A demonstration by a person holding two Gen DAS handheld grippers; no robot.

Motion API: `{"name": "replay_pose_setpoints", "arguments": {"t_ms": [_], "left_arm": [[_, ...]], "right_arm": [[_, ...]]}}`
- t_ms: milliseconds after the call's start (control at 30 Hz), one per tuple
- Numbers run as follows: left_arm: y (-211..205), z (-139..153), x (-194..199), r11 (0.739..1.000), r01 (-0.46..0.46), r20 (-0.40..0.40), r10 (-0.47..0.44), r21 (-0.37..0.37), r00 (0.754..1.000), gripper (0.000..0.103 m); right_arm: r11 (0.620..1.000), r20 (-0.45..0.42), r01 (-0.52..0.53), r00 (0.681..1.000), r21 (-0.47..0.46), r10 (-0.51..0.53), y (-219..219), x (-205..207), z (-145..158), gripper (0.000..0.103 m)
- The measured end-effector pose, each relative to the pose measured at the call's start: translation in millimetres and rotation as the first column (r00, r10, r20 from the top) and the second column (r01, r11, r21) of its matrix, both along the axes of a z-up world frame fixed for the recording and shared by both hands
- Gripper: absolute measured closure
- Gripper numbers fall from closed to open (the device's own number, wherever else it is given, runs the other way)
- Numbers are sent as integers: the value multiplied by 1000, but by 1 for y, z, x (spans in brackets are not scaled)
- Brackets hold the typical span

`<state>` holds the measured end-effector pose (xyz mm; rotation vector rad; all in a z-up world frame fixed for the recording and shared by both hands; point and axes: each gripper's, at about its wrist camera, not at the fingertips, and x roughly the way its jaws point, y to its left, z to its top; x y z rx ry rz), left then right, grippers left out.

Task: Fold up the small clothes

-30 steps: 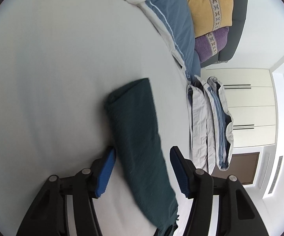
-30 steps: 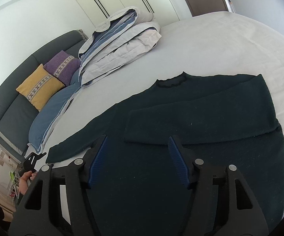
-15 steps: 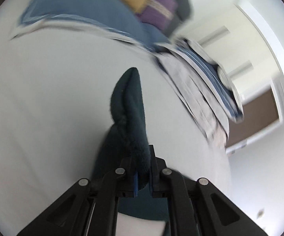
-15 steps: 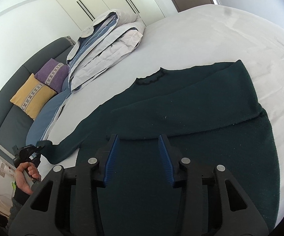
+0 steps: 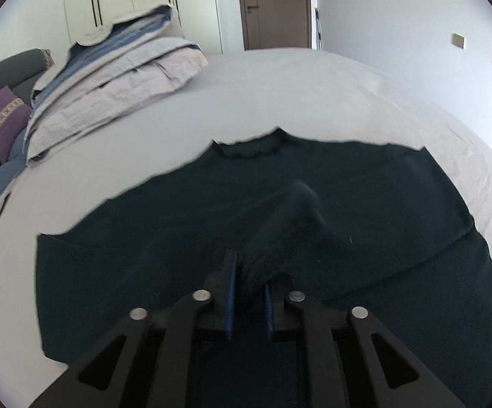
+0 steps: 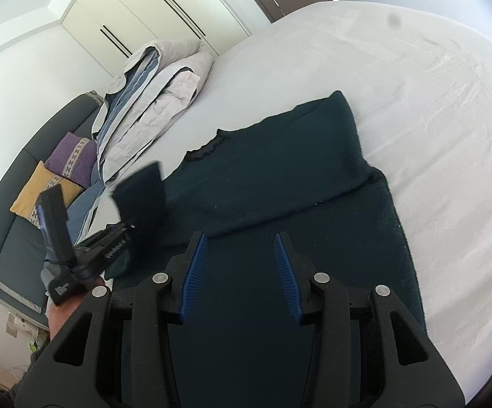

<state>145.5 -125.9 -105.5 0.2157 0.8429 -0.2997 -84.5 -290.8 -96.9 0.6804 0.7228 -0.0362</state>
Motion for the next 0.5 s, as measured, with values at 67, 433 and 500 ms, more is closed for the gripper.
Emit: {"name": "replay_pose_setpoints", "arguments": {"t_ms": [67, 433, 500], "left_arm": [[-2, -9, -5, 1000, 9, -23, -9, -7, 1000, 62], [97, 17, -40, 968, -78, -3, 80, -240, 997, 20], [126, 18, -40, 949, -127, -28, 124, -289, 992, 21]], "right_arm": [[1000, -26, -4, 1000, 11, 5, -6, 2, -7, 60], [979, -58, -171, 982, 111, 179, 36, 111, -23, 54], [974, -94, -198, 974, 106, 208, 49, 140, -27, 54]]}}
